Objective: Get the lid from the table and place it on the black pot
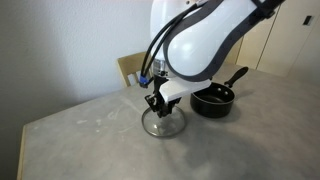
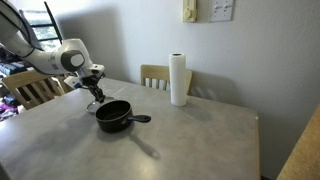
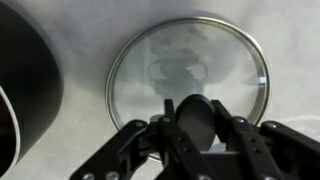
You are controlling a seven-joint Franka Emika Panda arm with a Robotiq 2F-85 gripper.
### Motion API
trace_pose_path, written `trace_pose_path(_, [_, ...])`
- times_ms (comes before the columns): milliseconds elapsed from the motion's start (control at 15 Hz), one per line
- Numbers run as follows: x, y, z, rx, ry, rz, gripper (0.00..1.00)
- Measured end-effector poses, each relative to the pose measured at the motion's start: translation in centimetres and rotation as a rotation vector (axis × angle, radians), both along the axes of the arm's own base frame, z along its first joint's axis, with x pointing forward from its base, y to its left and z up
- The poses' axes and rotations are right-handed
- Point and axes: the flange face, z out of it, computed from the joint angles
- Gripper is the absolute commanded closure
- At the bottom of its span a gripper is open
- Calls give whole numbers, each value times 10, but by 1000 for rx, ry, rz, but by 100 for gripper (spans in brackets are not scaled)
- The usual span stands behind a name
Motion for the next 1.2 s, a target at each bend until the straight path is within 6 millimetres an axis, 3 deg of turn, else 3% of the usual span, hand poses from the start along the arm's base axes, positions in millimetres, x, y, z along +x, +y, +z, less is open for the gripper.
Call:
trace_pose_path(267, [3, 2, 19, -32, -39, 37, 85])
trace_pose_path(600, [3, 2, 81, -110, -91, 126, 85])
trace_pose_path(933, [-9, -19, 138, -303, -51, 95, 85])
trace_pose_path(1200, [-20, -48, 152, -370, -40, -37, 85])
